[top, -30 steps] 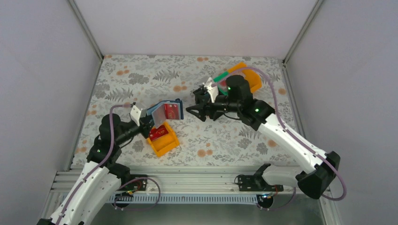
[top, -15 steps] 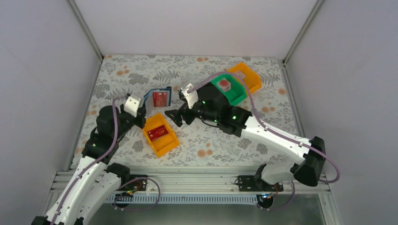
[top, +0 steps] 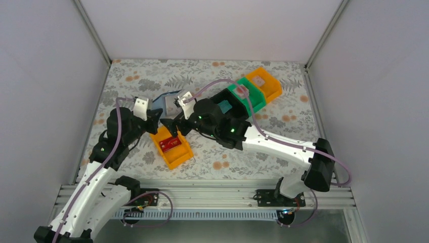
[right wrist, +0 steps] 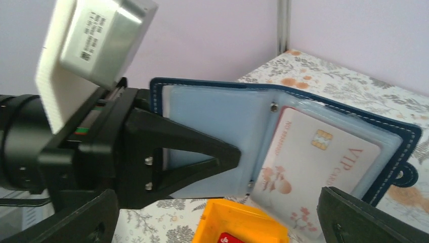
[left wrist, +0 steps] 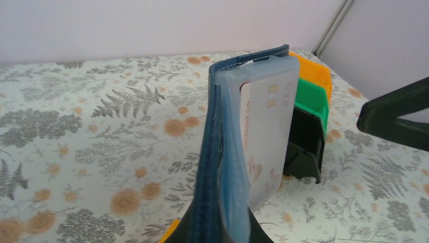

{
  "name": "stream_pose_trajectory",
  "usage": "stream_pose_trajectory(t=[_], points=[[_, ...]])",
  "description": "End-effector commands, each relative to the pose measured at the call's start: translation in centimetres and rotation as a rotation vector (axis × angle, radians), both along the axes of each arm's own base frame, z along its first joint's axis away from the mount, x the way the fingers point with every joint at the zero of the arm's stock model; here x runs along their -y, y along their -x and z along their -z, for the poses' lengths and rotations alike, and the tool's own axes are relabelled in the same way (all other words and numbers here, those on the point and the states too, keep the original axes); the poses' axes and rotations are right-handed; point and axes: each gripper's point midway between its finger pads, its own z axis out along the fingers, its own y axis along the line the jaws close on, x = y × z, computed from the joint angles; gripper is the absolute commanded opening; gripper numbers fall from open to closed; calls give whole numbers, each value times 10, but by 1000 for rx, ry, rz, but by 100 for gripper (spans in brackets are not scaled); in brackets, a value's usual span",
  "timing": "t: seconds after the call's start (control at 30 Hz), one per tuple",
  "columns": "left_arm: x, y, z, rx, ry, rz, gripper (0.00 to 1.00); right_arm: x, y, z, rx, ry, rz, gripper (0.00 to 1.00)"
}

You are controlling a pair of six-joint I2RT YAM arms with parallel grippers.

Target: Take the credit cards out of the card holder

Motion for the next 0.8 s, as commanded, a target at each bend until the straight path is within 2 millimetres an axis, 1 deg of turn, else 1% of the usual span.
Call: stream_pose_trajectory(t=[0.0, 0.07, 0.17, 0.23, 0.3, 0.37, 0.43, 0.53, 0.67, 0.7, 0.77], points=[[9, 6, -17, -10, 111, 38, 2, 22, -12, -22, 66, -21, 87, 99], [14, 10, -18, -8, 129, 75, 2, 41, -18, -23, 75, -6, 95, 99], [25, 18, -19, 4, 158, 159, 2, 58, -13, -22, 89, 29, -32, 100], [31, 23, -21, 14, 173, 202, 3, 70, -12, -13, 86, 60, -88, 99], [36, 28, -24, 30, 177, 247, 2, 81, -18, -2, 58, 79, -114, 99], [40, 33, -26, 44, 172, 285, 2, 86, -17, 1, 37, 70, -168, 99], [44, 37, -28, 53, 172, 323, 2, 85, -14, 1, 26, 48, -236, 99], [49, 42, -29, 56, 184, 363, 2, 77, -4, -4, 20, 24, -352, 99], [54, 51, -34, 72, 202, 422, 2, 76, -5, 2, 7, 24, -386, 99], [56, 54, -34, 74, 206, 442, 2, 75, -4, 5, -4, 22, -399, 97], [59, 59, -34, 79, 212, 476, 2, 73, 1, 6, -23, 10, -444, 86]])
